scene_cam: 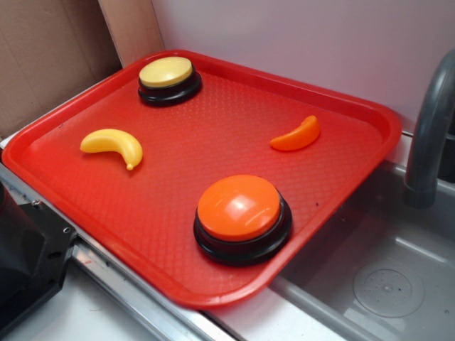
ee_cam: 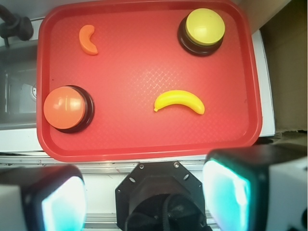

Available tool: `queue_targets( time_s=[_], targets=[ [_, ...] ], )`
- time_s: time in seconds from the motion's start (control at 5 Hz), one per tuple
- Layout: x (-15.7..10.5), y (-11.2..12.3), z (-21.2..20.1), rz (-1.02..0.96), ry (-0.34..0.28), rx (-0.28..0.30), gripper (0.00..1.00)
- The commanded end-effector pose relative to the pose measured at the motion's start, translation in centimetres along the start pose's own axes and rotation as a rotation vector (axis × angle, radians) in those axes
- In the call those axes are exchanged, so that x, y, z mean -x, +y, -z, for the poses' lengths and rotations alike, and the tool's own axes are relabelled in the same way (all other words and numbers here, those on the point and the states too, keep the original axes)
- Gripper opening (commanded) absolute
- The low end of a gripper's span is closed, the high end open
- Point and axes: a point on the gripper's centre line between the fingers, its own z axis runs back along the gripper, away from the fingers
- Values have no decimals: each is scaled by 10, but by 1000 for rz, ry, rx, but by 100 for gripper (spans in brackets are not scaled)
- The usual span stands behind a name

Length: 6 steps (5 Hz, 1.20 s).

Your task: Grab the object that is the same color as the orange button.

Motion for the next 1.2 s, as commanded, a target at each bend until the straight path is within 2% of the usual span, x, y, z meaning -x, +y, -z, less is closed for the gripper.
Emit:
queue_targets(
  time_s=[0.0,0.2,0.4,0.6,1.0],
  targets=[
    [0,0,0,0,0,0,100],
    [-31,-11,8,-23,-118,50,100],
    [-58,-24,29,-104,-170,-1,100],
    [-86,-38,54,-152,-207,-18,100],
    [-153,-52,131,-319,-224,-65,100]
  ],
)
